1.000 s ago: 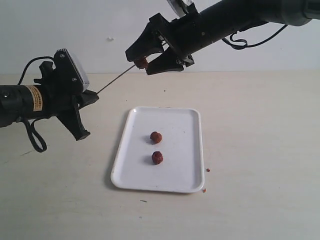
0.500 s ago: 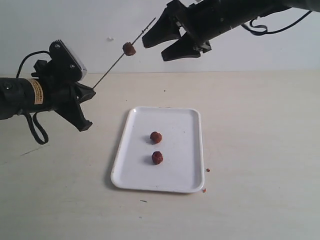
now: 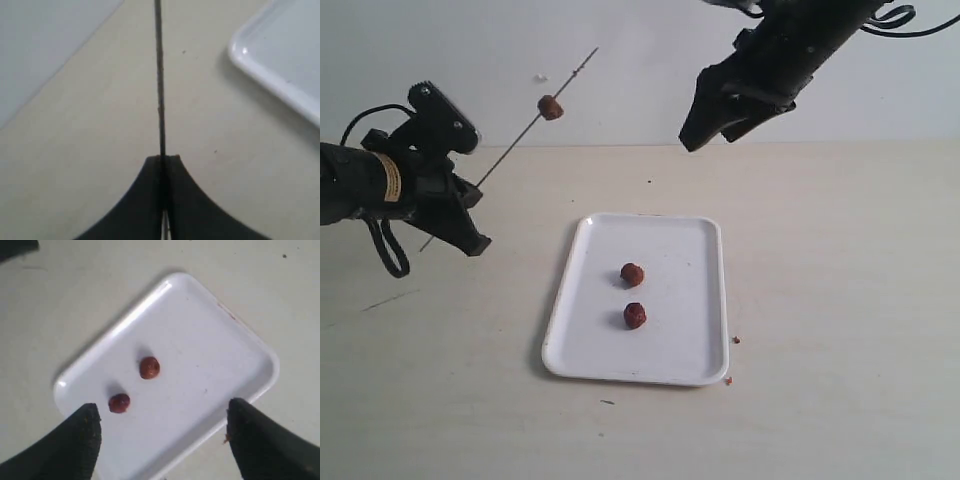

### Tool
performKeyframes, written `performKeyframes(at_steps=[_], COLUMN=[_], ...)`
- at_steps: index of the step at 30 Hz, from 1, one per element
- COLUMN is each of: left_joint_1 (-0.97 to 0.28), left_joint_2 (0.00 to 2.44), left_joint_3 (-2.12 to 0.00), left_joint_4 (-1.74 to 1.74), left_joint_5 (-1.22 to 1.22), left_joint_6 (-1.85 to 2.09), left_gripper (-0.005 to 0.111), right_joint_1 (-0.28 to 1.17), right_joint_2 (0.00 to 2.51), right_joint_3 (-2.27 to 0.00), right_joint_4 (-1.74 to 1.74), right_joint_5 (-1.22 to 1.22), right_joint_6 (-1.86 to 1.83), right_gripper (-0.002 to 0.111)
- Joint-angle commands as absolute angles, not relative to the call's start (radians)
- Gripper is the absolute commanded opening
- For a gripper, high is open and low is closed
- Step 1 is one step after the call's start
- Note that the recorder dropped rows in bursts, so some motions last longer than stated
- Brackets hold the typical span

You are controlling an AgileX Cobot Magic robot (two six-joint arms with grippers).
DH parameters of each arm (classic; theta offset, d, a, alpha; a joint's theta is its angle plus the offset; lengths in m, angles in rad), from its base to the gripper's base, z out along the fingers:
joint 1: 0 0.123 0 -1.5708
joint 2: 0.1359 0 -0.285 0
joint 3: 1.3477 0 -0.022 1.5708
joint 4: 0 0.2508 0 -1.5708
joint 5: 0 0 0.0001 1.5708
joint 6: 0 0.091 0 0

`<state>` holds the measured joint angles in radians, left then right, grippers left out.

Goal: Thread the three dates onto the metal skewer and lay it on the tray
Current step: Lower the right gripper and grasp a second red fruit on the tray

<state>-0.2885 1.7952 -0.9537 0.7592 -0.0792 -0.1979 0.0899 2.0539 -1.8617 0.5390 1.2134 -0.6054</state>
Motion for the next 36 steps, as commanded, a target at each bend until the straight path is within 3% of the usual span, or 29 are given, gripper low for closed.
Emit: performKeyframes(at_steps=[1,7,14,19,26,36], left_joint_1=[-0.291,-0.293,-0.339,-0.339,-0.339,-0.339], left_joint_2=[1.784,1.755,1.733,1.731,1.731,1.731], left_joint_3=[-1.011,-1.048,-1.088,-1.108,-1.108,-1.108], left_joint_4=[0.726,0.656,0.449,0.258,0.254,0.252], left_joint_5=[0.159,0.322,0.488,0.509,0.507,0.509], left_joint_6=[-0.286,-0.281,-0.063,0.114,0.131,0.131], left_gripper=[0.000,0.000,0.000,0.000,0.000,0.000], right_joint_1=[0.187,0.360,0.464,0.471,0.471,0.499], right_joint_2=[2.041,2.102,2.226,2.266,2.266,2.306], right_joint_3=[-1.872,-1.872,-1.872,-1.872,-1.872,-1.872], right_joint_4=[0.390,0.120,0.060,0.032,0.079,0.091], right_joint_5=[1.189,1.172,1.120,1.120,1.221,1.221], right_joint_6=[-0.544,-0.390,-0.349,-0.332,-0.483,-0.327], right_gripper=[0.066,0.066,0.066,0.066,0.066,0.064])
